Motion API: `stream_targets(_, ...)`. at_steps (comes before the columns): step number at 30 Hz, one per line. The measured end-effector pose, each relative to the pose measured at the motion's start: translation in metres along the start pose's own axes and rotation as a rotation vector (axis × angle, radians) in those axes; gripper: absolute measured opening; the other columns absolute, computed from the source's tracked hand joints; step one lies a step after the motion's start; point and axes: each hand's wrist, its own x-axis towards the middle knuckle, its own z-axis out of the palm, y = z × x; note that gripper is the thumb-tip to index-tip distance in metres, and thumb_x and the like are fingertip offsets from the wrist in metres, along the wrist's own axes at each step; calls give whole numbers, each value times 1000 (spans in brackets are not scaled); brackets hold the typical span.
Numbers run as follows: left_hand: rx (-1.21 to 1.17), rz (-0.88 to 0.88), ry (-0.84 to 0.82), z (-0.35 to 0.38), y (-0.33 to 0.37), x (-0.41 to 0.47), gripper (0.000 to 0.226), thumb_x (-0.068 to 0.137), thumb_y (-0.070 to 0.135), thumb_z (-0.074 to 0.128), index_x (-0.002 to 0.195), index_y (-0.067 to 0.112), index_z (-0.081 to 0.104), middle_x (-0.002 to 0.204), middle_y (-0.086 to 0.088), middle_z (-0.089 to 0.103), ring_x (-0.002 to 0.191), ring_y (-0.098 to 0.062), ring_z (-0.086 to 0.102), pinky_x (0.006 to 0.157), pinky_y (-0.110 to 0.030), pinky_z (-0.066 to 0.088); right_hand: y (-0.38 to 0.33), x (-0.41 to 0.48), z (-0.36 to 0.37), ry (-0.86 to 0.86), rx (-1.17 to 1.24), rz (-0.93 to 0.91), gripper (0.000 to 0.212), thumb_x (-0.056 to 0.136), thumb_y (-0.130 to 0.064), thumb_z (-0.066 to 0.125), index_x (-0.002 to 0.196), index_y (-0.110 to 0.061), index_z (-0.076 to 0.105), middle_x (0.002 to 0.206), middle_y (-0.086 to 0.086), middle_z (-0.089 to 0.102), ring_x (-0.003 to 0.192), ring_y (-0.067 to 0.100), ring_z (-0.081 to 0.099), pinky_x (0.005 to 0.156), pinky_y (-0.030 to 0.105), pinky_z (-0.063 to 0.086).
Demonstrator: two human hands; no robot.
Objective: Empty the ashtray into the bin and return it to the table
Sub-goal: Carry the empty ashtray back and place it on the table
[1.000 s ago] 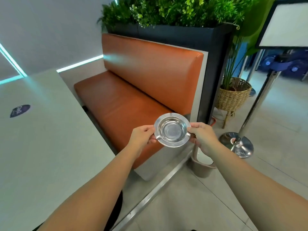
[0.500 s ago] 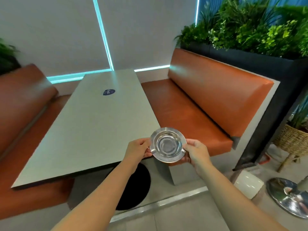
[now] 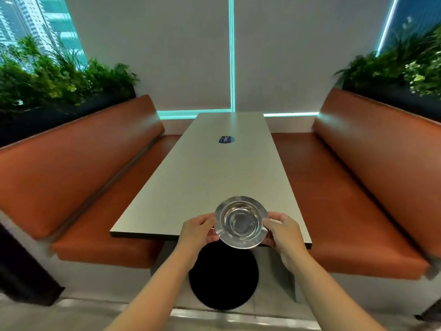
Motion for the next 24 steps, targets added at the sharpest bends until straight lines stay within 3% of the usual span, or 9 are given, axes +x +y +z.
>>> stream_targets(4,21,8,44,-29,13,31,26,89,10,53,113,6,64,85,-12,63,63,-15,53,51,-18,50,-7,26,37,-49,-15,-18,19,83,-8,61,102,-12,60,93,8,67,71,18,65,59,28,58)
stream_targets(13,62,30,6,-80,54,128,26,90,14,53,113,6,63,85,-12,62,67,-17,53,63,-25,51,-23,103,122,0,18,-33,20,83,-7,60,102,-10,61,85,9,68,63,18,64,56,28,56)
stream_targets(17,49,52,-37,-93,74,177,19,89,10,52,103,10,65,76,-8,60,60,-15,51,56,-20,53,-33,141,155,61,46,-62,15,82,-7,61,96,-12,62,80,8,68,59,15,64,52,25,55)
stream_targets(21,28,36,-89,-95,85,219,18,88,6,53,82,17,65,74,-7,61,60,-15,53,49,-16,52,-37,173,172,112,58,-56,13,82,-7,61,94,-13,61,78,7,68,59,14,64,48,22,53)
stream_targets(24,35,24,-122,-91,90,252,19,87,6,53,81,16,68,76,-9,62,61,-16,53,50,-16,52,-44,201,177,138,55,-54,15,82,-8,62,97,-12,61,79,7,68,61,15,65,48,21,53)
